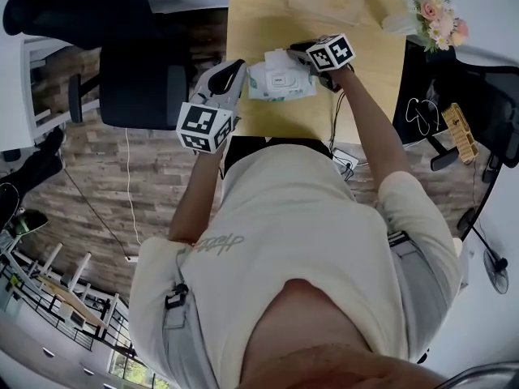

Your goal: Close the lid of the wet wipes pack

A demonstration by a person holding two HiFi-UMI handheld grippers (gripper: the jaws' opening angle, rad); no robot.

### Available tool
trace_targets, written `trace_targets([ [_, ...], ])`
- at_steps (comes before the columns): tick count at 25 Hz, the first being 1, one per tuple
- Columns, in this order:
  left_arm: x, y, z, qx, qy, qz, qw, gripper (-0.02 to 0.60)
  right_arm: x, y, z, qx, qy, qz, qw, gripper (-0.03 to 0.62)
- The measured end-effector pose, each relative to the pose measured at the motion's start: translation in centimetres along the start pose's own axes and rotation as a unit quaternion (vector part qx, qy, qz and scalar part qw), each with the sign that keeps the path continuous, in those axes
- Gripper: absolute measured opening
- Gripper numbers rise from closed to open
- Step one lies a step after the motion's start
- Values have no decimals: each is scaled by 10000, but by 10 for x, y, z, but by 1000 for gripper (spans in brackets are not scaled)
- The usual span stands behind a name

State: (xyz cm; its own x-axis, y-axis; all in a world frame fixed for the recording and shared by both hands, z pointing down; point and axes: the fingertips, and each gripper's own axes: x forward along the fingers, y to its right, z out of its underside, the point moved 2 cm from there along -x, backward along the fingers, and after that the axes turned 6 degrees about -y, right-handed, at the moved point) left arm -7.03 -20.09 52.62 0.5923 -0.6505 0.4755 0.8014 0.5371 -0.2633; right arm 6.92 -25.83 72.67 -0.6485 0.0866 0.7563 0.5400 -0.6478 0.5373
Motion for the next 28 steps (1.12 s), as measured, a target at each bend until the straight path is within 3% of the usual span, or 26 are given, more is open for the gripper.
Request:
trace_targets([
  [8,-2,-4,-1,14,1,-37,10000,17,-4,-5,-3,-179,-35,-100,9998,54],
  [18,-8,4,-6,135,94,-3,9999,17,-23,-23,-9,-706,266,305,9967,38],
  [28,-26,18,-6,267,212,18,9994,17,-39,-48,-2,-864,637,456,9932,35],
])
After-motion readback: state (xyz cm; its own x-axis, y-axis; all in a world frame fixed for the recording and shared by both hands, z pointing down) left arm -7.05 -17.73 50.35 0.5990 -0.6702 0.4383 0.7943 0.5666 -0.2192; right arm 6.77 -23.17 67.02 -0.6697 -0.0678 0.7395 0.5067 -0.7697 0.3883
